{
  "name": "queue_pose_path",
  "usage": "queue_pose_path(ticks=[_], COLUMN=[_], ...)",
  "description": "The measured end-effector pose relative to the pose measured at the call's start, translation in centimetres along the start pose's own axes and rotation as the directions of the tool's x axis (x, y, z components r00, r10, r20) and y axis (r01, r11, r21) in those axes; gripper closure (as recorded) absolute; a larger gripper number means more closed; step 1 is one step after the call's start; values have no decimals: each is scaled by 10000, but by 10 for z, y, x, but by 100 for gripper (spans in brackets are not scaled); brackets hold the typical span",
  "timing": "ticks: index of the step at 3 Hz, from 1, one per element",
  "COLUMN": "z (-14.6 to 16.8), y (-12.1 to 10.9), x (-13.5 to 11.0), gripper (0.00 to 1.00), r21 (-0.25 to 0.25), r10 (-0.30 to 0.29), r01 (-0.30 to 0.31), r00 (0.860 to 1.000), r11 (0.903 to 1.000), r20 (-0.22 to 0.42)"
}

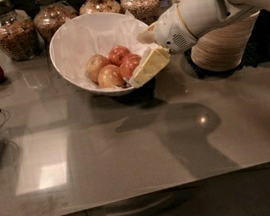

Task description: Pick apple from white bowl

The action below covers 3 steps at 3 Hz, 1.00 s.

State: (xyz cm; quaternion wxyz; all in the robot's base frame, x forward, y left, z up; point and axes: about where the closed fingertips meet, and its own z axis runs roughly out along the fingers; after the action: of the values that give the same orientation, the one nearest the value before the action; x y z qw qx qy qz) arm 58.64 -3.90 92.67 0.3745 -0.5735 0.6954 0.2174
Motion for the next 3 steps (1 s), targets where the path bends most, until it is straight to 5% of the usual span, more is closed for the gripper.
queue_pose_path(ticks=[3], z=[25], y=[4], x=[15], gripper=[23], r21=[-811], r10=[1070], r01=[-1067], r00=[9943], r11=[9910], r20=[0])
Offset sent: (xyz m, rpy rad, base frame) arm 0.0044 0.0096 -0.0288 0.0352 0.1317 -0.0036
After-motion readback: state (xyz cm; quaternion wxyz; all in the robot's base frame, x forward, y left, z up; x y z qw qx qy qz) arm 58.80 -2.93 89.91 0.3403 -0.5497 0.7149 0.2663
